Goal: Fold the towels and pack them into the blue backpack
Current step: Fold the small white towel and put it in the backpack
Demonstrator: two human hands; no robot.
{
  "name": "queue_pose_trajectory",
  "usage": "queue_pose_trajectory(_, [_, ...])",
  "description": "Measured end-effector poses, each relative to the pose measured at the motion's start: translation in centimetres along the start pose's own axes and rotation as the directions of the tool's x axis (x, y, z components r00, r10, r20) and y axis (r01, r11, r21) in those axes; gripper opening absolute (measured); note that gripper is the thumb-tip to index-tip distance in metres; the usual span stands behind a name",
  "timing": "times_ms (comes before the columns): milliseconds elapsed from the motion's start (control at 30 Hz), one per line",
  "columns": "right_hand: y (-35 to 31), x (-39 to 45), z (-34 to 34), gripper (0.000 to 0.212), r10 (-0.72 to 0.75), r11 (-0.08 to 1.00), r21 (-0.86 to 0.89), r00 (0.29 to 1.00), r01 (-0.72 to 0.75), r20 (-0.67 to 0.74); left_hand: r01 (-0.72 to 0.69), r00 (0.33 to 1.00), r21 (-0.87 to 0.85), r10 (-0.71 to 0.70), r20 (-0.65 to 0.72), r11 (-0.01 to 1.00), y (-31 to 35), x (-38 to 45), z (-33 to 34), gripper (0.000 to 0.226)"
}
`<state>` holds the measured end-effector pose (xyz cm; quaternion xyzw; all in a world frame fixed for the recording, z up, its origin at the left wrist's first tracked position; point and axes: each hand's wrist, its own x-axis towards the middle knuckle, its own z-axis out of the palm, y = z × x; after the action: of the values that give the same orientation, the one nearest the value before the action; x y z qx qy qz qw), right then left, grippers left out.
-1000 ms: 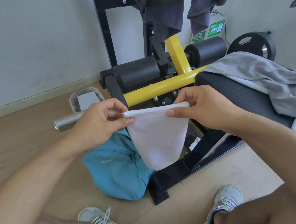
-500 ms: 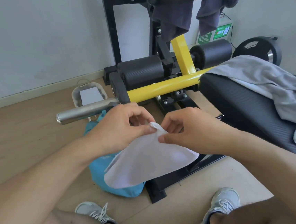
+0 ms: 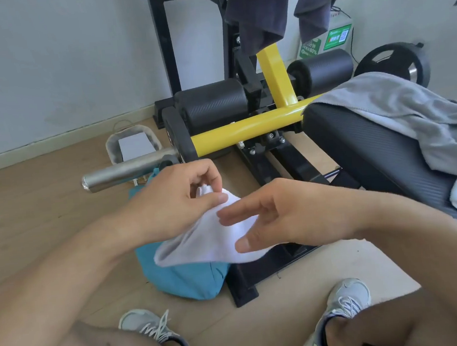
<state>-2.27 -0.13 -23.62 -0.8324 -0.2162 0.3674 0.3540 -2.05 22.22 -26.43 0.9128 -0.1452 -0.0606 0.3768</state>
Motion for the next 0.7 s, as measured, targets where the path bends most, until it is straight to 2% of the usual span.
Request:
queue_pose_trajectory(100, [1.2,0.8,-0.7,0.05,0.067,0.949,-0.3,0.992,-0.096,-0.105,-0.037,0.998,0.145,0.045,-0.05,0.989,-0.2,0.2,-0.5,0.016])
queue_pose_trajectory(167, [2.0,1.7,-0.9,0.05,0.104,0.895,-0.404,0.968,-0.192,-0.23,-0.062,0.993,0.157,0.076,-0.09,0.986,-0.2,0.4,-0.9,0.021])
queue_pose_trajectory(267, [3.0,2.7,-1.1,0.051,0.11,0.898,-0.376,0.944,-0.228,-0.31,-0.079,0.985,0.154,0.101,-0.139,0.985,-0.2,0.6,-1.2,0.026])
queue_pose_trajectory(333, [3.1,3.1,-1.1,0.054,0.081,0.931,-0.314,0.945,-0.185,-0.318,-0.079,0.982,0.165,0.105,-0.155,0.983,-0.2,0.7,-1.2,0.028])
queue_pose_trajectory(467, [2.9,3.7,-0.2,0.065,-0.02,0.939,-0.329,0.935,-0.105,-0.354,-0.104,0.976,0.187,0.136,-0.168,0.977,-0.1,0.7,-1.2,0.028])
queue_pose_trajectory(700, [2.5,4.1,1.3,0.043,-0.122,0.929,-0.369,0.907,-0.039,-0.403,-0.148,0.976,0.122,0.165,-0.145,0.981,0.8,0.3,-0.9,0.029])
